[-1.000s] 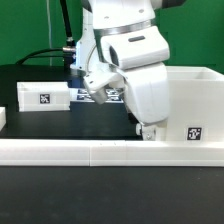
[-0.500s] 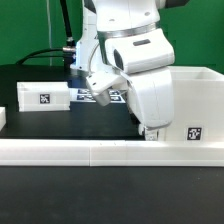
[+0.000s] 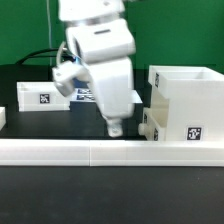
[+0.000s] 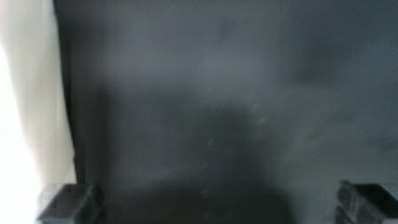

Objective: Assemble drawer

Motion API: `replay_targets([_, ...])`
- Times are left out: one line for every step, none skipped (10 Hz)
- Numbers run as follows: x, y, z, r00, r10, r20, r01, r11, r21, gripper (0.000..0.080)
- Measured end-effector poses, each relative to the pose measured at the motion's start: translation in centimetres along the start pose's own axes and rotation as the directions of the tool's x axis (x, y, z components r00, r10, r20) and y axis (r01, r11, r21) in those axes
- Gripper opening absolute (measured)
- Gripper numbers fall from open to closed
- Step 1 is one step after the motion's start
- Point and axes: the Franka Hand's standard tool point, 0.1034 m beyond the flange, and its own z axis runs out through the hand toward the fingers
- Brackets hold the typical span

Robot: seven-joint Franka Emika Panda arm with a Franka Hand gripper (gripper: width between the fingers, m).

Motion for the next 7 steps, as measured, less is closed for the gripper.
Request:
replay_targets([-0.5, -1.8, -0.7, 0.999, 0.036, 0.018, -0.035, 0.999, -0.024, 0.065])
replay_targets([-0.8, -3.9, -1.3, 0.997, 0.068, 0.032, -0.067, 0.997, -0.031, 0.065])
replay_targets([-1.7, -5.1, -1.7, 0.997, 0.069, 0.034, -0.067, 0.996, -0.059, 0.065])
replay_targets([-2.5, -6.4, -2.3, 0.995, 0.084, 0.043, -0.081, 0.994, -0.069, 0.065])
replay_targets([-2.9, -7.2, -3.3, 0.994, 0.09, 0.055, -0.086, 0.994, -0.07, 0.065])
replay_targets([-2.8, -7.2, -3.2, 0.994, 0.092, 0.054, -0.088, 0.994, -0.069, 0.0649])
replay_targets([-2.8, -7.2, -3.1, 0.993, 0.105, 0.052, -0.101, 0.993, -0.068, 0.0649])
